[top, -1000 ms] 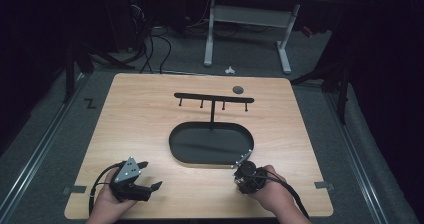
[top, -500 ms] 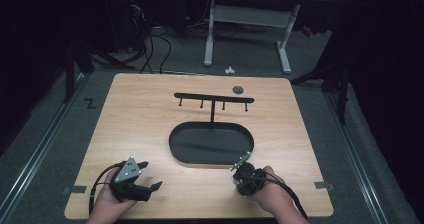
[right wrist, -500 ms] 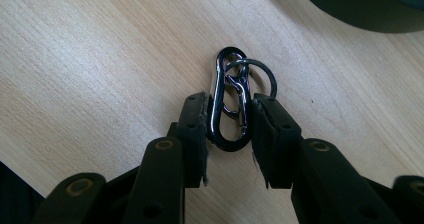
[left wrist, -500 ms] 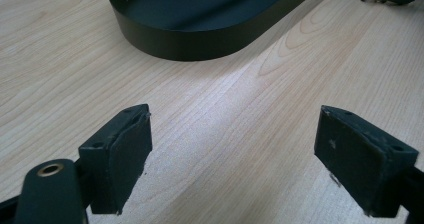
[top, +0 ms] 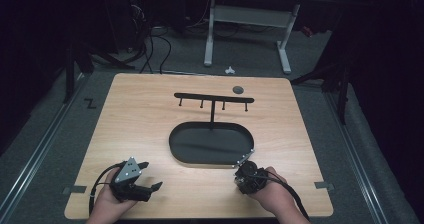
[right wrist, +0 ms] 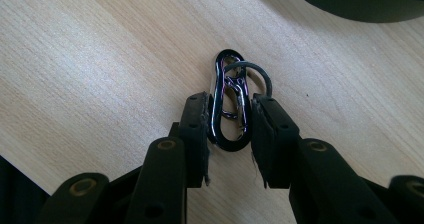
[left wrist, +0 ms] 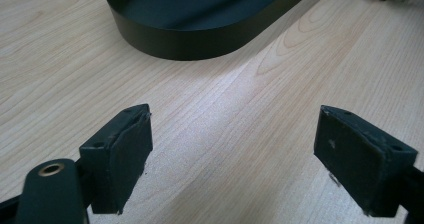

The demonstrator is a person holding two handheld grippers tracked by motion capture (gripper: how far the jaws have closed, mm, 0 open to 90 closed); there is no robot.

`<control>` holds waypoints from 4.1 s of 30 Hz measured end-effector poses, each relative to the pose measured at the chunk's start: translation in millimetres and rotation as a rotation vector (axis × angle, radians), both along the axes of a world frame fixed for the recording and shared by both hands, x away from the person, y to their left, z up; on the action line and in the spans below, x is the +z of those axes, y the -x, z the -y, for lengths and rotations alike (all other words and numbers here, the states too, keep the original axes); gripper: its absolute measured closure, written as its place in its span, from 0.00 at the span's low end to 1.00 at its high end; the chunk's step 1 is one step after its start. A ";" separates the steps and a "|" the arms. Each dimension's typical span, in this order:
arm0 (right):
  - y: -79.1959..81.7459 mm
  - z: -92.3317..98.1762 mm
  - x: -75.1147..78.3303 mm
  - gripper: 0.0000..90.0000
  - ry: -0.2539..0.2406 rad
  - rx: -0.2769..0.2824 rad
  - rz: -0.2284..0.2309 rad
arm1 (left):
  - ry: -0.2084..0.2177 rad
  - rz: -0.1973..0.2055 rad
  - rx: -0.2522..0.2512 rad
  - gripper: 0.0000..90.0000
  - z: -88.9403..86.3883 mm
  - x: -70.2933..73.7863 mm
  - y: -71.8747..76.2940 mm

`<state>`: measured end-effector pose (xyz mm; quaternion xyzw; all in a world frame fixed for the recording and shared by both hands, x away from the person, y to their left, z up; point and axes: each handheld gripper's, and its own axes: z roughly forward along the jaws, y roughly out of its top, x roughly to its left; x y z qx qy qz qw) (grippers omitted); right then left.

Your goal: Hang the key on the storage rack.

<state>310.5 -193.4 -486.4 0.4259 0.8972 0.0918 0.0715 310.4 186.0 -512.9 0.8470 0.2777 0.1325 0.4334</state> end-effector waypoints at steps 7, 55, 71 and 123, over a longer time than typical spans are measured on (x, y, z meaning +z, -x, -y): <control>-0.6 1.4 0.6 0.77 0.000 -0.009 0.000 | 0.001 0.000 -0.001 0.18 0.0 0.1 0.0; -2.9 -0.1 8.8 0.95 0.011 -0.027 0.021 | -0.003 -0.002 -0.008 0.19 0.3 0.1 0.4; -7.5 26.5 50.5 0.94 -0.063 -0.115 0.031 | 0.000 -0.002 -0.009 0.19 0.7 0.1 0.7; -56.7 36.6 130.9 0.94 -0.125 -0.265 0.105 | 0.004 -0.001 -0.016 0.19 -1.0 1.0 3.1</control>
